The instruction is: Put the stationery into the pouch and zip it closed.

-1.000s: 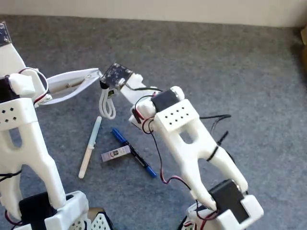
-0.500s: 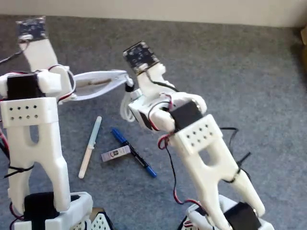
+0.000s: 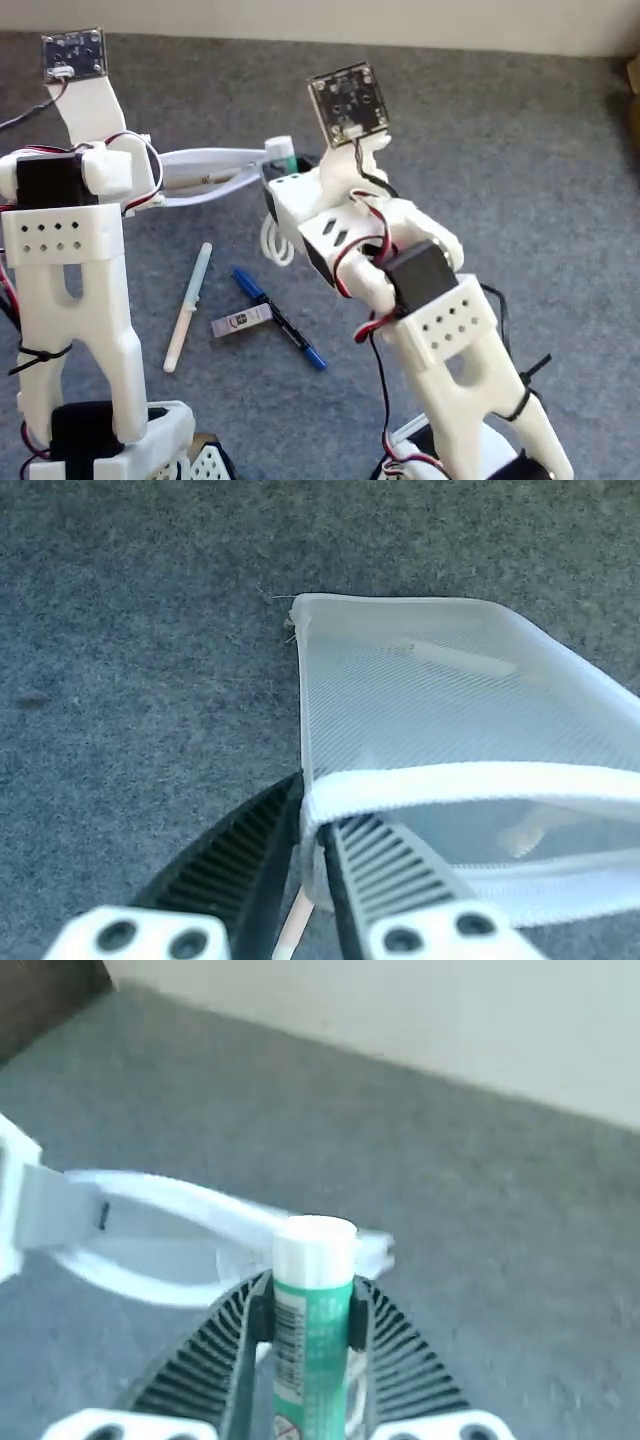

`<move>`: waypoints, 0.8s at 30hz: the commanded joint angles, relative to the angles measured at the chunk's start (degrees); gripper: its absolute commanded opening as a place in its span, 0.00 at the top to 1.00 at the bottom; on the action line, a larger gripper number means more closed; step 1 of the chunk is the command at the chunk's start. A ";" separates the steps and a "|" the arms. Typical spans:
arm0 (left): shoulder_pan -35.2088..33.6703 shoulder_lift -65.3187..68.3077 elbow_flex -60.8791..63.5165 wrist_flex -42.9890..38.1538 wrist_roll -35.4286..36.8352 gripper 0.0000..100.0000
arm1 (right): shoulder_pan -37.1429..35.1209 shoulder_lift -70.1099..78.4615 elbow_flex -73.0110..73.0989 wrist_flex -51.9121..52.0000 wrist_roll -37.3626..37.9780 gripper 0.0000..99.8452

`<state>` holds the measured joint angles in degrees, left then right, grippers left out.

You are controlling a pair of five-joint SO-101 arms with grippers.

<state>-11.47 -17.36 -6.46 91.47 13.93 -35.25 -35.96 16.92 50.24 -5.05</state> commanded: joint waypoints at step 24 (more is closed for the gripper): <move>0.84 -0.40 -3.30 0.18 0.44 0.99 | -9.01 -11.03 35.65 -71.43 -0.97 1.00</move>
<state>-11.47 -17.36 -6.46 91.47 13.93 -43.69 -45.19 52.09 -14.20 -5.41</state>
